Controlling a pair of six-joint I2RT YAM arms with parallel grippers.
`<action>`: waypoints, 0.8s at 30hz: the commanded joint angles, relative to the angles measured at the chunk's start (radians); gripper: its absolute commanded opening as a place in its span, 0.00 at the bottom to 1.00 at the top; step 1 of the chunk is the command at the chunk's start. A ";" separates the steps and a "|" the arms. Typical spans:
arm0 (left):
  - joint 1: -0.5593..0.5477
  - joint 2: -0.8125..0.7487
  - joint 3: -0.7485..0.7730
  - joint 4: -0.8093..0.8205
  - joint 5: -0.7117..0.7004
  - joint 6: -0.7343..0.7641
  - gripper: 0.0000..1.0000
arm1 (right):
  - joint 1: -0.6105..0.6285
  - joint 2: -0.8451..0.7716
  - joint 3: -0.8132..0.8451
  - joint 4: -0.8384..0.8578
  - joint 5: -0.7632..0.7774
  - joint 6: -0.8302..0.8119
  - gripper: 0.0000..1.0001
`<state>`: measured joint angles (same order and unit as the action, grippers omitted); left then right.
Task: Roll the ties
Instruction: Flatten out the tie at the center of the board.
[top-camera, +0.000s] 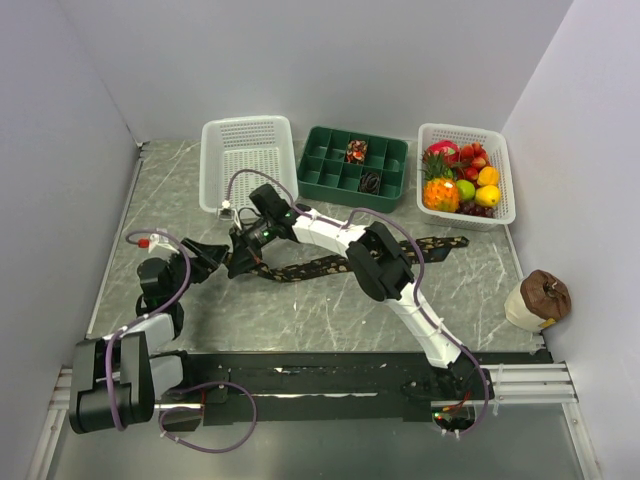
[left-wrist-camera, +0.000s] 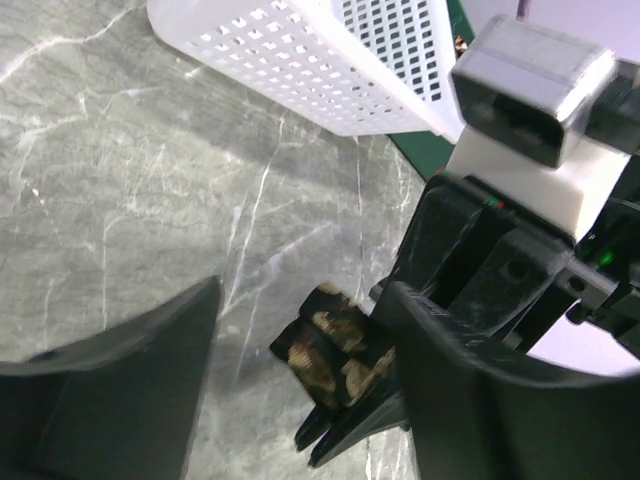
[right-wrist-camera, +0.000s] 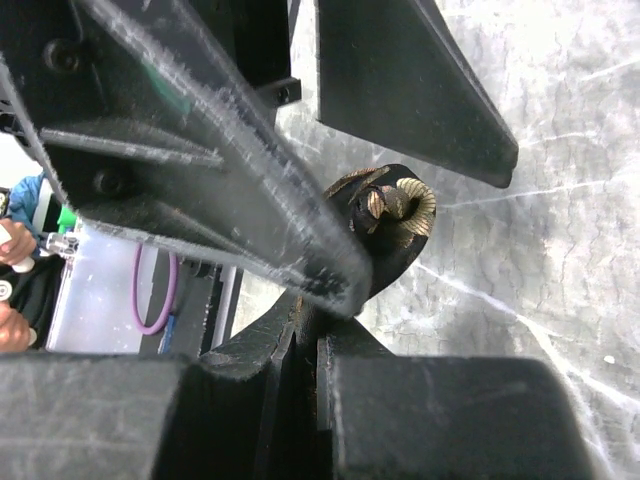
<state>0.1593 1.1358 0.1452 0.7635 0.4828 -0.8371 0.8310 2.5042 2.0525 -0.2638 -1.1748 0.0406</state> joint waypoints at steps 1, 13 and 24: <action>0.005 -0.045 -0.022 0.039 0.014 0.001 0.77 | -0.018 -0.077 -0.028 0.086 -0.045 0.031 0.04; 0.003 0.008 -0.041 0.174 0.059 -0.028 0.60 | -0.023 -0.084 -0.045 0.120 -0.063 0.061 0.04; -0.009 0.128 -0.052 0.367 0.082 -0.088 0.48 | -0.020 -0.079 -0.046 0.135 -0.068 0.078 0.05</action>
<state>0.1593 1.2377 0.0986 0.9718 0.5373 -0.8974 0.8135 2.5008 2.0075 -0.1680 -1.2156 0.1143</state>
